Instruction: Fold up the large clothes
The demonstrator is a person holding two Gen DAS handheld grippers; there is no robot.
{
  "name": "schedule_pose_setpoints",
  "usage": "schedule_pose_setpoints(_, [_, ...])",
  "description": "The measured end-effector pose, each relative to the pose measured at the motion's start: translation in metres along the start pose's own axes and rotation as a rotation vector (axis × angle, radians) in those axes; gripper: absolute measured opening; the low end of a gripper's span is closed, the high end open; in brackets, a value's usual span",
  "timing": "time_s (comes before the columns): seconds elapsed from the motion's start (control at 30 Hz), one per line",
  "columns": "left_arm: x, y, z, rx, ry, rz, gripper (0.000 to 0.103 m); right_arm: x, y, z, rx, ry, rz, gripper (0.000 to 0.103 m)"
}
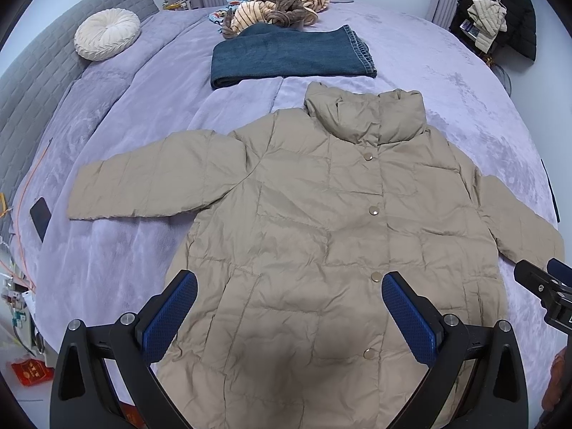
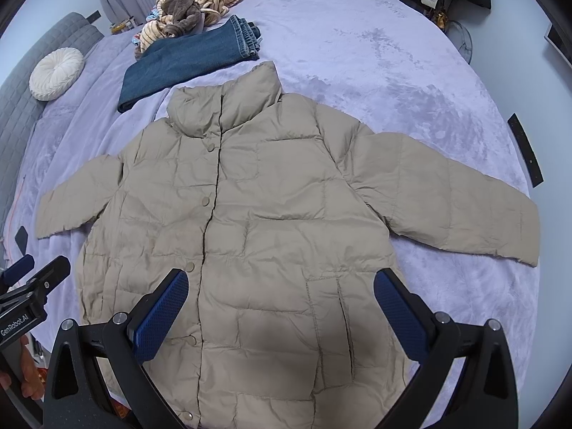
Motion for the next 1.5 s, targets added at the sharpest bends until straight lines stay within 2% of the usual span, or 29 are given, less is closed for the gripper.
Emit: schedule_pose_setpoints(1.5, [-0.0027,-0.0023,0.0017,0.009,-0.018,-0.01,0.103,0.0012,0.0042,-0.0004,-0.003,0.004,0.002,0.103])
Point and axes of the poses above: each gripper's, at about its wrist camera, not at the fingertips, and z roughly the way its jaws point, y to its right, x to its top, the point moved 10 cm from there along z, roughly the way its jaws point, and after that the axes turned 4 degrees about -x, right-handed, at the moved point
